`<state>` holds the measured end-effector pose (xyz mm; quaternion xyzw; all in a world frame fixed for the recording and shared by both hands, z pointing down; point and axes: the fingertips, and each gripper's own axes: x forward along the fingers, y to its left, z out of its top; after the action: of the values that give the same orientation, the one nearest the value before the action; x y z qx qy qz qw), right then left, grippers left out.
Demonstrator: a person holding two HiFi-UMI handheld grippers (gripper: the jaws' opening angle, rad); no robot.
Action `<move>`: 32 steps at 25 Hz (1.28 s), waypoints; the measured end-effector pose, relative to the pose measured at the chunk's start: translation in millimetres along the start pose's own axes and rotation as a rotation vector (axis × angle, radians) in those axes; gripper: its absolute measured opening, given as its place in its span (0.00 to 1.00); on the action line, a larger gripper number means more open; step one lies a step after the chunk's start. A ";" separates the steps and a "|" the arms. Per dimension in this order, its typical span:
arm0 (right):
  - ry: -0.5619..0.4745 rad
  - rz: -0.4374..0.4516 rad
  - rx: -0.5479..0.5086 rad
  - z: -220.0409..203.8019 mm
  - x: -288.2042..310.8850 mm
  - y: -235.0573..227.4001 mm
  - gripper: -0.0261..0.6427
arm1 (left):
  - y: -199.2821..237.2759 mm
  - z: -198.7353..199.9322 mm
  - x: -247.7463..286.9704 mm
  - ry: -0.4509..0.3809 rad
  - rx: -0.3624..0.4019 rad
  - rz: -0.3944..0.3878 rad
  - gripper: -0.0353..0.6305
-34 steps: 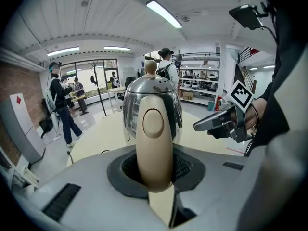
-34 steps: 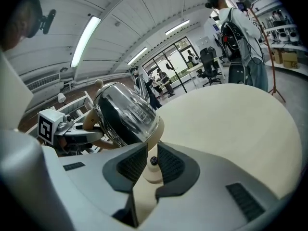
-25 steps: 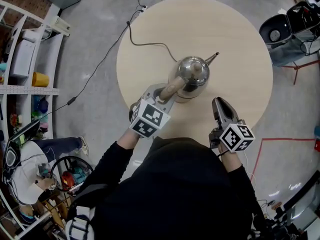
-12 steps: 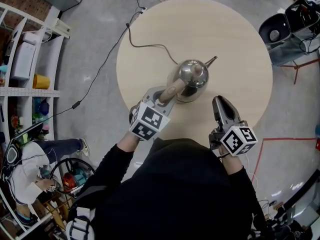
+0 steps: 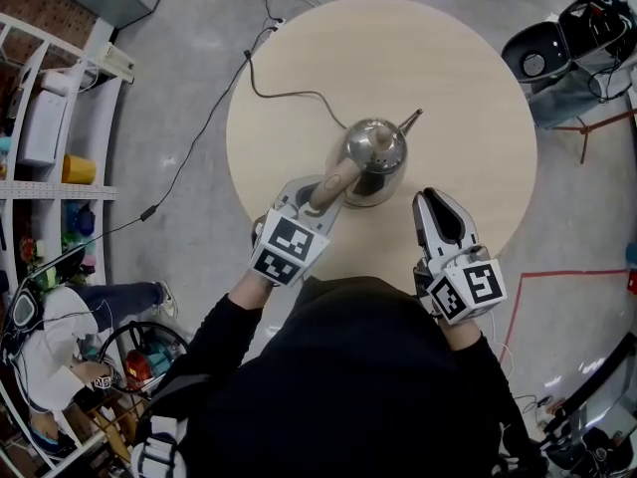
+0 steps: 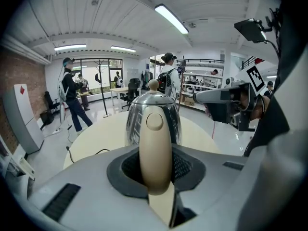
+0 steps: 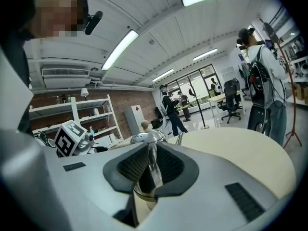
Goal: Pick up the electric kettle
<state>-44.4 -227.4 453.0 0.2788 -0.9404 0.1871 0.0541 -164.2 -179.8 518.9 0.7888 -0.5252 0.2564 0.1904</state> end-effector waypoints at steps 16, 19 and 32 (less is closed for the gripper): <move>-0.053 -0.023 -0.073 8.2 -5.2 -4.4 0.11 | -5.8 -2.3 -6.9 -0.008 -0.047 0.016 0.18; -0.051 -0.026 -0.081 8.1 -4.4 -5.2 0.11 | -6.8 -4.4 -6.8 -0.010 -0.059 0.011 0.18; -0.044 -0.021 -0.069 3.6 -3.4 1.5 0.10 | -12.7 1.2 -15.0 -0.025 -0.049 -0.003 0.18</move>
<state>-42.4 -225.9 448.5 0.2904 -0.9444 0.1477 0.0450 -156.9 -164.8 508.5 0.7878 -0.5326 0.2332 0.2035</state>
